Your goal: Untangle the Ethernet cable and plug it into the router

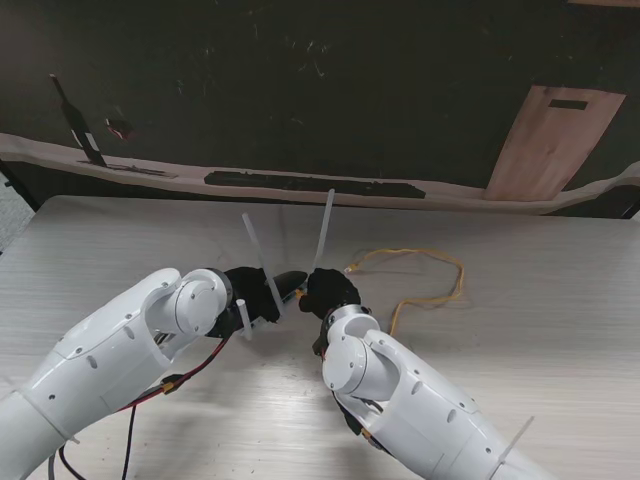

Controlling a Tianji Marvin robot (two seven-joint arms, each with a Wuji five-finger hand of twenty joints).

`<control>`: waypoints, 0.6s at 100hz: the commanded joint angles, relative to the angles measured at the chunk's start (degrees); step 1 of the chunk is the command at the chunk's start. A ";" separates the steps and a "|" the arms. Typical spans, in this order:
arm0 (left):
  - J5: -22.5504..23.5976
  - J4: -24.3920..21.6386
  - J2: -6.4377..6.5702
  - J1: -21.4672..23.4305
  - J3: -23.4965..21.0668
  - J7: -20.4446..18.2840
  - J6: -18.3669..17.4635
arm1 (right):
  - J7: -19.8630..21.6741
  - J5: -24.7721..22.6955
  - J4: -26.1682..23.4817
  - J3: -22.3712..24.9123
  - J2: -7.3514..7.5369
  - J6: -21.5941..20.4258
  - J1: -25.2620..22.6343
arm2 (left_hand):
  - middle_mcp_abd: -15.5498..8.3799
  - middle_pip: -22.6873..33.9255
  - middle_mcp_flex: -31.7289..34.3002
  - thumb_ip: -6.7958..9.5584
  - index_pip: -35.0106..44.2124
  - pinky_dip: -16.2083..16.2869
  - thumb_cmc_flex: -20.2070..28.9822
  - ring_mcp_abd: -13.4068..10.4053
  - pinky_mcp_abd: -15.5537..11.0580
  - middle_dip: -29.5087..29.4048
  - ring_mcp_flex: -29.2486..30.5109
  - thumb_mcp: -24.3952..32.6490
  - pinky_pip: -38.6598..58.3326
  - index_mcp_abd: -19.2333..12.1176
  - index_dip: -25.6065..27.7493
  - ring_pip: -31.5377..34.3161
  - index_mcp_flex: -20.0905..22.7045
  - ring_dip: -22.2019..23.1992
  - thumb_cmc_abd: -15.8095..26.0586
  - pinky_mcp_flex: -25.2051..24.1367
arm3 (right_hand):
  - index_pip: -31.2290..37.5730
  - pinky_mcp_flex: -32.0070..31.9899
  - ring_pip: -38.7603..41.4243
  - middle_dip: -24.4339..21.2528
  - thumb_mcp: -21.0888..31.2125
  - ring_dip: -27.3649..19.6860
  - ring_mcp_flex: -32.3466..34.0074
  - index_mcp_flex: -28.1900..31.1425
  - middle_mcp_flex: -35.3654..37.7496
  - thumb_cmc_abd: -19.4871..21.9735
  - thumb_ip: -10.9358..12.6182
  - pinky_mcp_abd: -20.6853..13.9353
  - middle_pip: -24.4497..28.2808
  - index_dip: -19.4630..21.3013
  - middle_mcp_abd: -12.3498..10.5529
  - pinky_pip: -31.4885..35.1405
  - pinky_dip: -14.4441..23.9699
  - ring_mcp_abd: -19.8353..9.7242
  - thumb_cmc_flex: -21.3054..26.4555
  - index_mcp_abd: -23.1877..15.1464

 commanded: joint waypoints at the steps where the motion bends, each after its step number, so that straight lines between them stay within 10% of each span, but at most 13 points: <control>1: -1.06 2.64 -0.19 2.64 1.90 -2.95 0.49 | 1.54 0.42 0.23 -0.49 -0.41 0.13 -0.03 | -22.46 10.32 9.39 -0.84 17.41 1.48 31.13 -14.33 -11.97 6.26 8.46 15.91 -0.23 -23.98 4.82 11.61 6.68 3.64 11.33 1.64 | 3.14 0.68 1.75 3.09 3.55 1.78 -2.15 6.87 9.08 2.74 2.39 -4.33 17.52 2.00 5.00 12.15 -0.22 -9.71 0.34 10.49; 51: -1.63 2.52 -0.28 2.90 2.20 -2.71 0.58 | 2.72 3.52 0.76 -1.37 -1.34 1.88 1.14 | -22.35 10.43 9.70 -0.57 17.39 1.86 31.77 -14.38 -12.09 6.41 8.87 16.24 -0.11 -23.78 4.81 11.84 6.84 3.47 11.27 2.01 | 2.96 0.55 1.64 3.16 3.42 2.28 -2.10 7.55 9.09 4.66 3.13 -4.23 18.18 3.74 4.16 12.15 -1.32 -10.30 -0.66 10.37; 60: -2.04 2.81 -0.35 2.86 2.33 -2.65 -0.03 | 2.66 3.98 1.13 -1.45 -1.55 1.98 1.46 | -22.28 10.44 10.16 -0.91 17.79 -3.33 32.75 -14.55 -11.71 6.72 10.36 16.64 0.69 -23.76 5.03 10.95 7.10 3.99 10.99 3.66 | 3.01 0.53 1.52 2.99 3.18 2.22 -2.07 7.07 9.11 5.09 3.25 -4.28 18.22 4.12 3.85 12.15 -1.76 -10.52 -0.81 10.31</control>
